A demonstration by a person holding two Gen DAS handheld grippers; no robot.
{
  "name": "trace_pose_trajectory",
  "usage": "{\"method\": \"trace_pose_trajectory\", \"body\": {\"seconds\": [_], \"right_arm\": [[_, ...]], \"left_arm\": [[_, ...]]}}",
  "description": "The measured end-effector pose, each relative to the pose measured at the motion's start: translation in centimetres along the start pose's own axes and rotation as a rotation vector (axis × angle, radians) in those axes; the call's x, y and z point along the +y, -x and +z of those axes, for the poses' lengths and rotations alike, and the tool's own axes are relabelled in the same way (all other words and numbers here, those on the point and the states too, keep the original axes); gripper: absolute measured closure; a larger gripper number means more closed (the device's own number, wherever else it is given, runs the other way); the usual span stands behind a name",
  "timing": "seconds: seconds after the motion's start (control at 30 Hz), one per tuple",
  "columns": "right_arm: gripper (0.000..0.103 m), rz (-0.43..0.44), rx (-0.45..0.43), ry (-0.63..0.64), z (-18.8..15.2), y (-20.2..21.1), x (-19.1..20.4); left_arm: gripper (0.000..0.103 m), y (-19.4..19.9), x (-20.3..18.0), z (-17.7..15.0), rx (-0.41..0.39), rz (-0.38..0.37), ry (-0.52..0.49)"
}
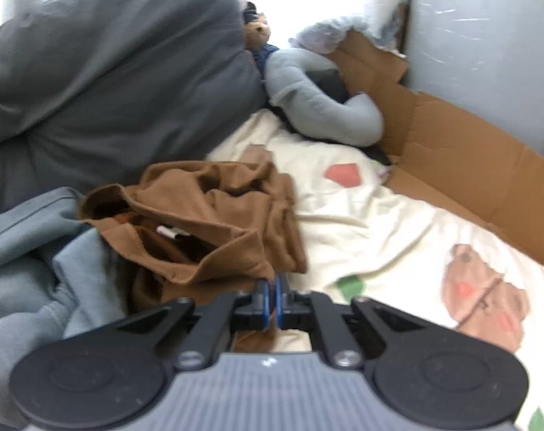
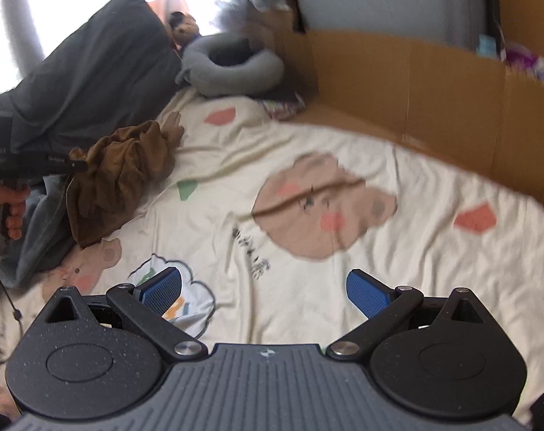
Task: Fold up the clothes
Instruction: 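Close the left tool on the brown shirt and lift it, then lift the brown shirt with the left tool while the right tool grasps its hem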
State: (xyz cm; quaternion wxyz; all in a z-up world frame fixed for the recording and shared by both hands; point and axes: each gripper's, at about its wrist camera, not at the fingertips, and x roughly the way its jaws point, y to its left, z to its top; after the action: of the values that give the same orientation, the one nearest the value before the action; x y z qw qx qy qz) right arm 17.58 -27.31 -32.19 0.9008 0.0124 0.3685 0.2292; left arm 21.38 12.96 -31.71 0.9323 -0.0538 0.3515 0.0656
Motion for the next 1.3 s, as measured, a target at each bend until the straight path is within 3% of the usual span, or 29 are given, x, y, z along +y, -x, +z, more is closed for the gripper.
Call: {"method": "trace_pose_trajectory", "body": {"seconds": [0.37,0.67,0.8,1.03,1.2,1.3], "right_arm": [[0.003,0.011,-0.001,0.002,0.2,-0.1,0.1],[0.003,0.042,-0.006,0.020,0.5,-0.3,0.8],[0.017,0.085,0.010,0.002,0.6,-0.7,1.0],[0.029,0.139,0.014,-0.001,0.8,-1.3,1.8],[0.048,0.196,0.031,0.010,0.8,-2.5,3.1],[0.051,0.208,0.027,0.051,0.9,-3.3,4.0]], "left_arm": [[0.100,2.2,-4.3,0.3,-0.007,-0.185,-0.049],[0.100,4.0,-7.9,0.2,0.033,-0.351,-0.075],[0.100,4.4,-9.2,0.3,0.048,-0.417,-0.099],[0.100,5.4,-11.1,0.4,0.056,-0.515,-0.128],[0.100,6.4,-12.6,0.3,0.060,-0.592,-0.148],[0.100,7.1,-13.5,0.2,0.065,-0.637,-0.164]]}}
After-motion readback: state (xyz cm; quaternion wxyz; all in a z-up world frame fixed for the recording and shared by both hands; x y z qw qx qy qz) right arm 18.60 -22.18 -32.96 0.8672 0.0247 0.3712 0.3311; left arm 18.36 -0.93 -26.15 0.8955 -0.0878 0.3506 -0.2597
